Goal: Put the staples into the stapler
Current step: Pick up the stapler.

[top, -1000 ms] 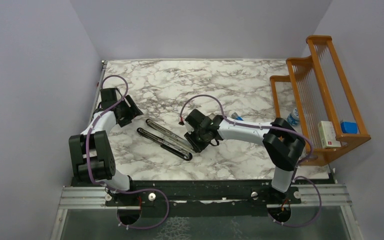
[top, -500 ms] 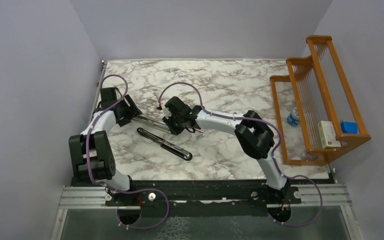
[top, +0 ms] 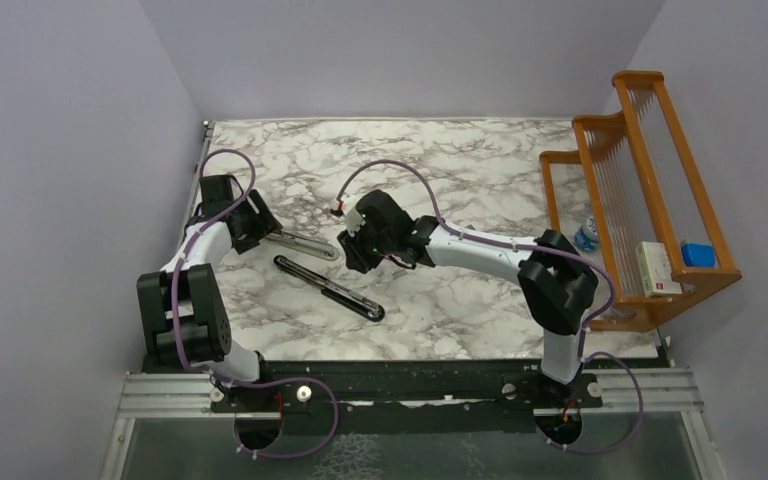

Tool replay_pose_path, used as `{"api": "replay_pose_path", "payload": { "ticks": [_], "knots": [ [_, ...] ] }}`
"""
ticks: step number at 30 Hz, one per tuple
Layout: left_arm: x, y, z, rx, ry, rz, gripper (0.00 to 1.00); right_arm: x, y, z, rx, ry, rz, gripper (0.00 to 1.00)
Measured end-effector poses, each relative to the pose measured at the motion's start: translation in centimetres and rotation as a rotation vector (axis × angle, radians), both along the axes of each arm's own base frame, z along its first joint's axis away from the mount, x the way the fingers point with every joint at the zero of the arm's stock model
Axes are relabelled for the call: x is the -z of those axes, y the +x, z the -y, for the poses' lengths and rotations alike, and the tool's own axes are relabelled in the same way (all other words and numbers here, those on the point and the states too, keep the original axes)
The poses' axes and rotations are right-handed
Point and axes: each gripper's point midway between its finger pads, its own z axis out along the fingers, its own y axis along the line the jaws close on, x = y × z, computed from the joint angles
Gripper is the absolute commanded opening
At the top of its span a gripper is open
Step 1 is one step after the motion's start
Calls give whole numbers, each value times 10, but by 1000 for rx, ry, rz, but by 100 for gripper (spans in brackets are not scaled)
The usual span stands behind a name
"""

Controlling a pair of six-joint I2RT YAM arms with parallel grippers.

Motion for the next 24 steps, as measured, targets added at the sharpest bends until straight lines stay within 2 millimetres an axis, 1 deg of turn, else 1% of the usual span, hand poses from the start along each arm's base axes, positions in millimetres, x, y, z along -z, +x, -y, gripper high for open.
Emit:
{"api": "replay_pose_path", "payload": {
  "ticks": [1,3,4,8,11,19,24],
  "knots": [
    [0,0,0,0,1,0,71,-4,-6,1,-13,12,-15,41],
    [0,0,0,2,3,0,71,-4,-16,4,-33,23,-46,42],
    [0,0,0,3,4,1,71,0,-20,6,-39,21,-65,42],
    [0,0,0,6,6,1,71,23,-40,21,-40,-23,-157,42],
    [0,0,0,9,7,2,71,33,-50,28,-37,-28,-223,44],
    [0,0,0,11,9,1,71,29,-56,25,-36,63,-357,46],
    [0,0,0,12,9,1,71,41,-58,28,-17,85,-434,48]
  ]
}}
